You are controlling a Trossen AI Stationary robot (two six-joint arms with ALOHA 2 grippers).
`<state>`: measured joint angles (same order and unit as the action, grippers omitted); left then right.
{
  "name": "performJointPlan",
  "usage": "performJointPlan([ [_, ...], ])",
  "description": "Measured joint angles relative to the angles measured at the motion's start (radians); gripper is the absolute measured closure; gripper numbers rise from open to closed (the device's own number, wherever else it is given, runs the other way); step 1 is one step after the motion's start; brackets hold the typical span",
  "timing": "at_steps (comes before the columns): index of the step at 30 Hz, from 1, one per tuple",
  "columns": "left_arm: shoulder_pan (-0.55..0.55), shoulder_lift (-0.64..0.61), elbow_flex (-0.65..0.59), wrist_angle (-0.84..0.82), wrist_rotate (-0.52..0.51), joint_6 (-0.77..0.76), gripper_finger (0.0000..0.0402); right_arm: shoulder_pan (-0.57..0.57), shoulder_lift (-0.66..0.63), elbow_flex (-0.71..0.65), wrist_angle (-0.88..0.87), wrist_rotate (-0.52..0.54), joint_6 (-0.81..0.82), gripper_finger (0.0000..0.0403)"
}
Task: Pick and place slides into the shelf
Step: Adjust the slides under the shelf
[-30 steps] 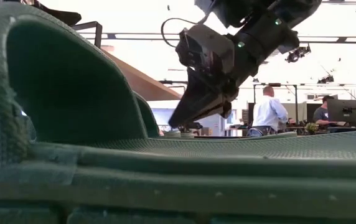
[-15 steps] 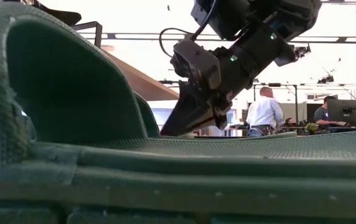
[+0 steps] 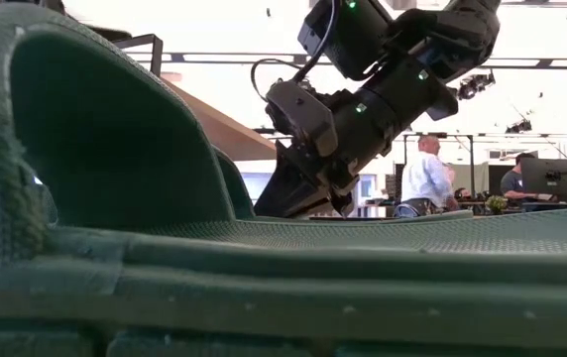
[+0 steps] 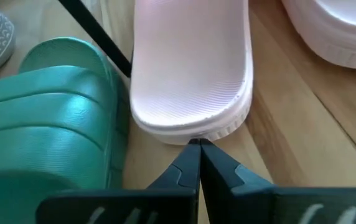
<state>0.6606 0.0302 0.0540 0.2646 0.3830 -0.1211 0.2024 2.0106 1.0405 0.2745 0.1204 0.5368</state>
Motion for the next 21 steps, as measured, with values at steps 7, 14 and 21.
performJointPlan([
  [7, 0.000, 0.000, 0.115, -0.336, -0.104, 0.092, 0.0401, 0.000, 0.000, 0.000, 0.000, 0.002, 0.004, 0.0403],
  [14, 0.000, 0.043, 0.330, -0.738, -0.195, 0.149, 0.0402, -0.002, 0.000, 0.000, 0.000, 0.000, 0.004, 0.0403],
  [21, 0.000, 0.239, 0.539, -1.088, -0.215, -0.027, 0.0402, -0.002, 0.000, 0.000, -0.001, -0.013, 0.005, 0.0403],
])
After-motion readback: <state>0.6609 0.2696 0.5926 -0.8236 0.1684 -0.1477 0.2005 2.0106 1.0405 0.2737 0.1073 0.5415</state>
